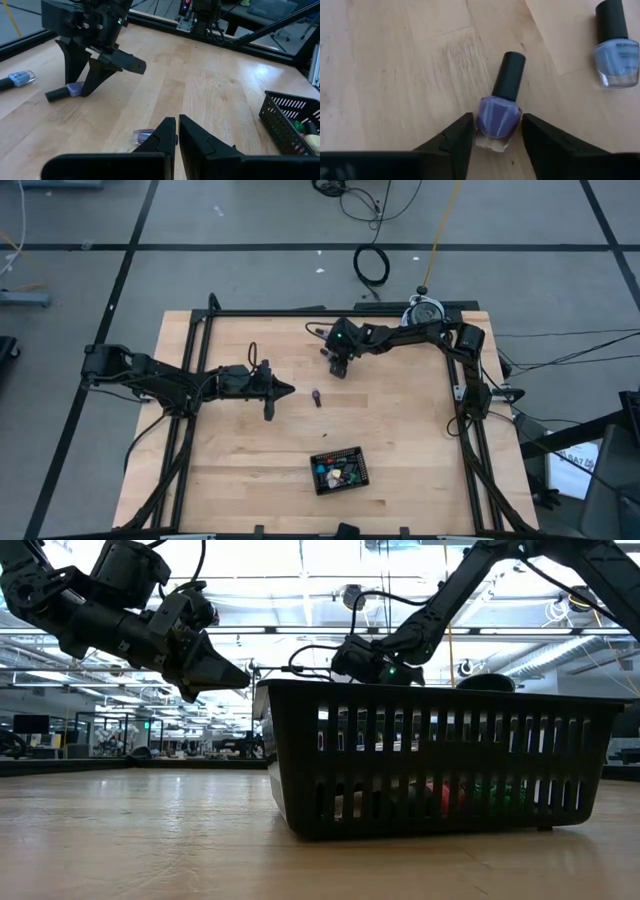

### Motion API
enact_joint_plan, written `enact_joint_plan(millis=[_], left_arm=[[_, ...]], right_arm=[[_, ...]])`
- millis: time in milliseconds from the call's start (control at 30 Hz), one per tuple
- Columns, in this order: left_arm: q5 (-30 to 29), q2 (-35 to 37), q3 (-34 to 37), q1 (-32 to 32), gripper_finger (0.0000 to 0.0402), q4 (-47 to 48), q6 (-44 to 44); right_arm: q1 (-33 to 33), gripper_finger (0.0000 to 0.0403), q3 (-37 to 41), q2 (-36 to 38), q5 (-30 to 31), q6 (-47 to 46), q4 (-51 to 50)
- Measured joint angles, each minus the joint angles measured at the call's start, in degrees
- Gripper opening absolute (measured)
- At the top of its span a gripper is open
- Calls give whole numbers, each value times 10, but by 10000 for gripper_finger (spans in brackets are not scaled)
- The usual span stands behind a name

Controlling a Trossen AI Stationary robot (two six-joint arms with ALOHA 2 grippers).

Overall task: Pick & Place Nail Polish
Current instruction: Put the purple nail polish bottle into the black bin

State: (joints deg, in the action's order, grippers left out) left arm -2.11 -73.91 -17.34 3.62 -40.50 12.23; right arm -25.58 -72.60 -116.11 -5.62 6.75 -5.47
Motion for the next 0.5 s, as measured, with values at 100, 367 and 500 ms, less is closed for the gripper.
enact_joint_plan(millis=[100,367,500], left_arm=[[0,0,0,0,19,0,0],[0,0,0,0,19,0,0],[0,0,0,0,19,0,0]], right_arm=[[2,127,0,0,13,0,-1],[2,84,0,0,25,23,-2],[2,83,0,1,25,25,1]])
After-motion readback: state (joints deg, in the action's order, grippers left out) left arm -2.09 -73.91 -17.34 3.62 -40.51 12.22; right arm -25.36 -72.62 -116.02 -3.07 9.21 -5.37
